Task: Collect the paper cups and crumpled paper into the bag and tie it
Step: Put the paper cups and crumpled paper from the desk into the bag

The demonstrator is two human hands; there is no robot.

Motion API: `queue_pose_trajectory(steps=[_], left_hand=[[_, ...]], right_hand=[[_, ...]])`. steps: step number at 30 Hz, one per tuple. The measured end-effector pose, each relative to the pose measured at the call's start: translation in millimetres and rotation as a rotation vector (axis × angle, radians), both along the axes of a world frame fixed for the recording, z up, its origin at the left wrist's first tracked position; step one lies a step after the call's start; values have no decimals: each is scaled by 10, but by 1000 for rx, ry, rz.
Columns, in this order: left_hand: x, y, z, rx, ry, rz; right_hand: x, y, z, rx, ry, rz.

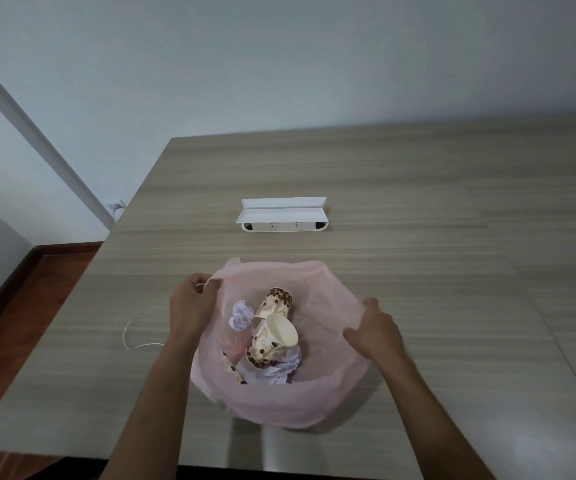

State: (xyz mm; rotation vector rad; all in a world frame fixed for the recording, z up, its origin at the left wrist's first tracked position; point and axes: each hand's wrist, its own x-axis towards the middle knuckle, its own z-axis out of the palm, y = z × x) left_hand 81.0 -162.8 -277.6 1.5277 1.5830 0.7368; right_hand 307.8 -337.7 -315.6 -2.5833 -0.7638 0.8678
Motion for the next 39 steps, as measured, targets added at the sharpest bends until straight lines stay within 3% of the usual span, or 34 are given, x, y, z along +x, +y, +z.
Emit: queue_pose_trajectory(steps=[5, 12, 17, 22, 39], left_hand=[[-40, 13, 71, 19, 24, 15], [-269, 7, 218, 92, -60, 80], [-191, -88, 192, 71, -32, 49], [-182, -87, 295, 105, -41, 36], [-186, -226, 425, 149, -137, 63]], right_hand=[[44, 27, 13, 271, 79, -103], [94, 145, 580, 676, 3, -161], [226, 276, 509, 599, 3, -167], [294, 375, 529, 675, 11, -284], [285, 342, 608, 796, 89, -321]])
